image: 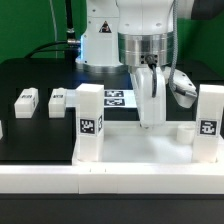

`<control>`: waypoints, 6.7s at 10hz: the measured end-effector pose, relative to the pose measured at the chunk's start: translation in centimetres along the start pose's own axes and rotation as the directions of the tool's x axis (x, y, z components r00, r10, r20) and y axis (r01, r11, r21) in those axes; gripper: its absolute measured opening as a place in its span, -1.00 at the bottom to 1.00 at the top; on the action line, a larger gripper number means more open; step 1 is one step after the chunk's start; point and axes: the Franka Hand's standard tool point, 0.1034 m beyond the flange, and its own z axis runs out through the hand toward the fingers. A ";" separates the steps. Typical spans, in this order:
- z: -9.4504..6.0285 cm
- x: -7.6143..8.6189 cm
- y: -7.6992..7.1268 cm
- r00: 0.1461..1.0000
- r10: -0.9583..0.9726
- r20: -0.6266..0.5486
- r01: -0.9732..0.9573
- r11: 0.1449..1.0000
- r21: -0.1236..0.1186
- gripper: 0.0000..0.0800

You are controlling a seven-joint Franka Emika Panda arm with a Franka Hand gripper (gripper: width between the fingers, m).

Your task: Assemble desk

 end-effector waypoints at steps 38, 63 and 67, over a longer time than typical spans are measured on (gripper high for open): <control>-2.3 7.4 -8.7 -0.882 -0.465 0.077 0.441 -0.872 -0.214 -0.85; -1.6 2.6 -13.8 -0.968 -0.139 0.211 0.087 -0.967 -0.240 -0.37; -1.6 2.6 -13.8 -0.967 -0.140 0.211 0.088 -0.967 -0.240 0.57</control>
Offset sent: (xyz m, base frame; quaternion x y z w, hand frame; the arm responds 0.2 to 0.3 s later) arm -0.0368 -0.0303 0.0023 0.0713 -0.0126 -0.0697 0.9949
